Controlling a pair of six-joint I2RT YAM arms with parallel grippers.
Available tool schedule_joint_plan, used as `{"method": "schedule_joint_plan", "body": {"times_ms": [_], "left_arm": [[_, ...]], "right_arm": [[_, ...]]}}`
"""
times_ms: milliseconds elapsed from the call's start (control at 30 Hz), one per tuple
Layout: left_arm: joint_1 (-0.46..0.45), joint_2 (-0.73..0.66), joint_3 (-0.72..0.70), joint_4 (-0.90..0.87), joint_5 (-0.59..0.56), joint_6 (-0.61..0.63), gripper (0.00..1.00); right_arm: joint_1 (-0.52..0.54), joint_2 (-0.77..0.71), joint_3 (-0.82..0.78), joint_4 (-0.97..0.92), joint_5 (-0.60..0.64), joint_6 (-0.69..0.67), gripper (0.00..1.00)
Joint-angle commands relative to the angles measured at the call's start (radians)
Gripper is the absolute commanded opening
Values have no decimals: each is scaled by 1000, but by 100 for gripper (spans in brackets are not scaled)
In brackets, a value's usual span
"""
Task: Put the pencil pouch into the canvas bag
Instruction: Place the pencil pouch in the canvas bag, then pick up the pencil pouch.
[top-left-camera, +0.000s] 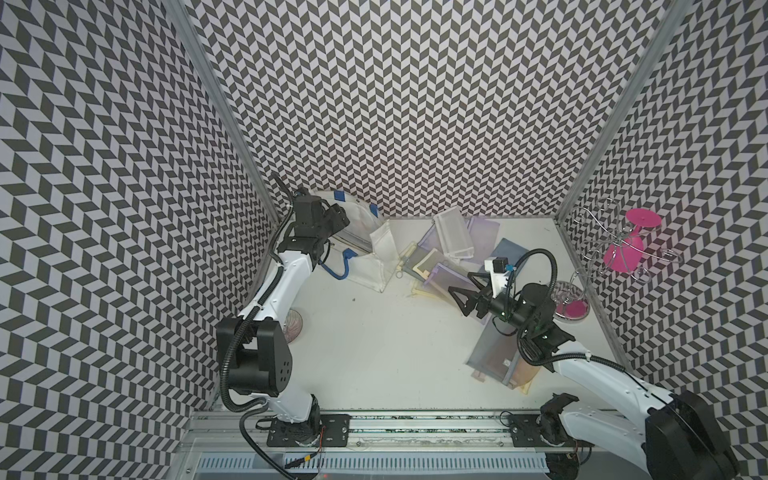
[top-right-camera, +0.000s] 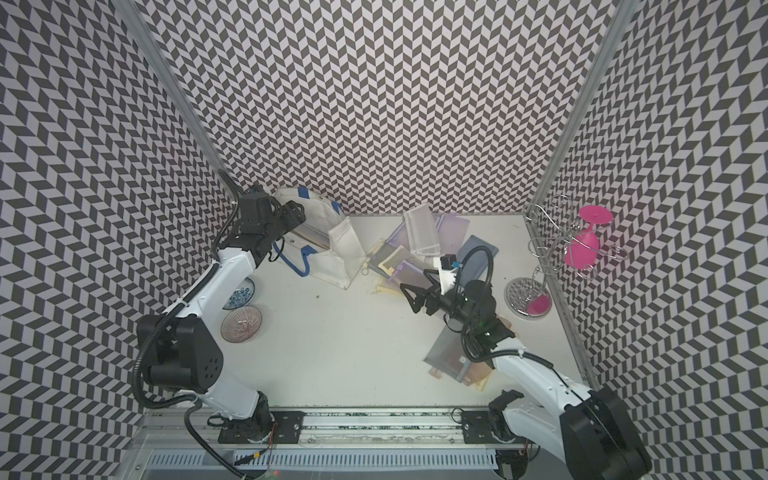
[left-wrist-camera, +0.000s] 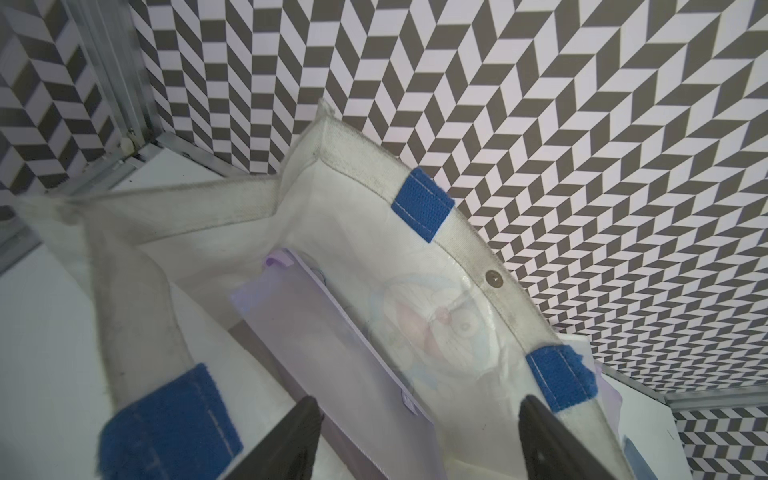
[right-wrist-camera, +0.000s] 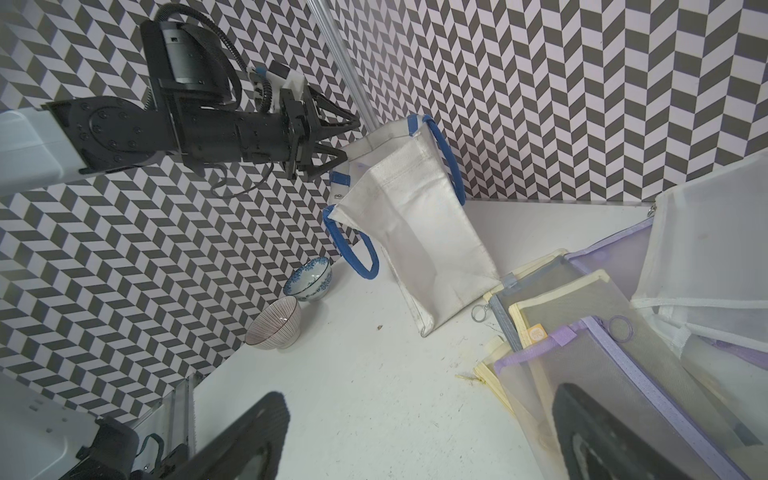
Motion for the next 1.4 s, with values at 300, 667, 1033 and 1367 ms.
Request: {"method": "schedule_joint_plan", "body": {"times_ms": [300,667,1033,1367], "left_arm": [[-352,-349,-171,-139,-181,183,79],[-793,-477,-723,311,-54,-124,80],[-699,-172,-754,560,180,-239,75],[-672,63,-636,641,146,-271,68]], "right_arm": [[-3,82,57,-68,49,-26,100],[-70,204,96,-91,79,-11,98],[-206,614,433,-271,-110,-62,95],[-252,658,290,-130,-186,-14,91]]}}
